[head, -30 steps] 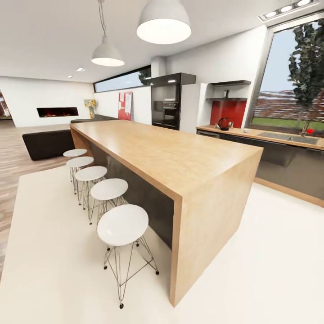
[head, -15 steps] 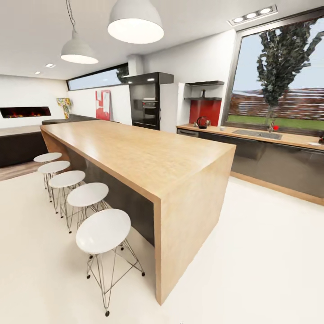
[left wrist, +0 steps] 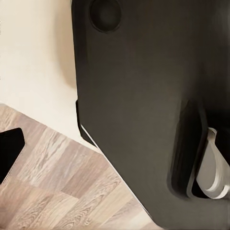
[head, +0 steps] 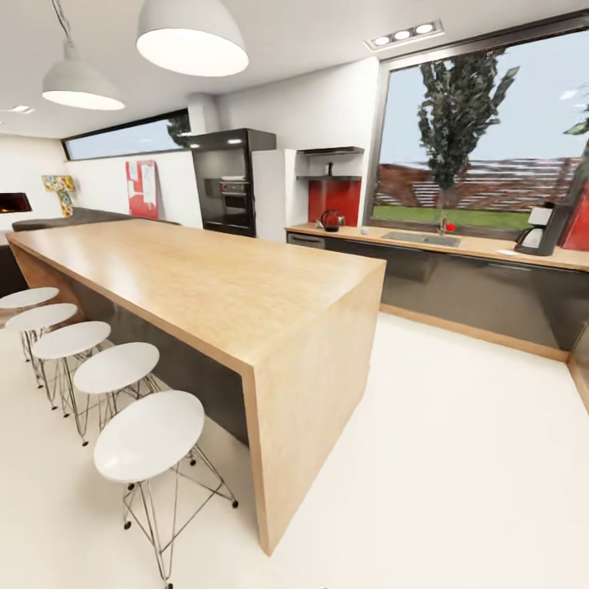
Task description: Set up a coffee station on the kitchen countertop: keep the coffee maker on the countertop, move the bottle of coffee from the kitchen shelf to the counter next to the coffee maker, place a paper coffee filter on top of the coffee maker, put the saucer next to the coffee maker with the coffee cup on the saucer, and place the electric kettle next to the coffee maker.
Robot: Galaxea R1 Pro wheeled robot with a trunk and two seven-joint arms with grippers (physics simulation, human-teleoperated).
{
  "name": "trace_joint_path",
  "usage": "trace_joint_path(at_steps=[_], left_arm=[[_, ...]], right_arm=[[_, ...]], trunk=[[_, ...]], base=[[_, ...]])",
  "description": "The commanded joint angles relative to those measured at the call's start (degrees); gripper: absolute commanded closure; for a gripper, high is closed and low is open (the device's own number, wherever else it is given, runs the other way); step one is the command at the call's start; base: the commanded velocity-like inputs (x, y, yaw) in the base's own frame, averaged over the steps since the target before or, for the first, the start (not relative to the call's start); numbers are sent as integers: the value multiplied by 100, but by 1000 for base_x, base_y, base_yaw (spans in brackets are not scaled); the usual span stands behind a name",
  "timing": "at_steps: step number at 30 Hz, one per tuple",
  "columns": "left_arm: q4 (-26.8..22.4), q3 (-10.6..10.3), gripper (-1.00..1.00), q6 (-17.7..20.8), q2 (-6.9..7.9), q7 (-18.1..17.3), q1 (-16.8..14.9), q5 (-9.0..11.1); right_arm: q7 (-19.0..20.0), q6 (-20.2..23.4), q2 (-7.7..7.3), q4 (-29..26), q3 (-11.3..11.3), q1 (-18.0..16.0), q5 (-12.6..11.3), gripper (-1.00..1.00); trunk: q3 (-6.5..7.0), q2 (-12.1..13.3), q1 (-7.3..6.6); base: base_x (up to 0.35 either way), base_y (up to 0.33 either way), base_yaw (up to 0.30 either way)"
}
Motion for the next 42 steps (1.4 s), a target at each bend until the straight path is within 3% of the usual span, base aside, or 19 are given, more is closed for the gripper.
trace_joint_path(at_steps=[1, 42], left_arm=[[-2, 1, -100, -2, 0, 1, -1, 2], [-2, 10, -100, -14, 0, 1, -1, -6]], right_arm=[[-1, -5, 2, 2, -2, -4, 2, -100], [-1, -5, 3, 2, -2, -4, 2, -100]], trunk=[[9, 37, -22], [602, 1682, -923]], base=[[0, 0, -287], [0, 0, -287]])
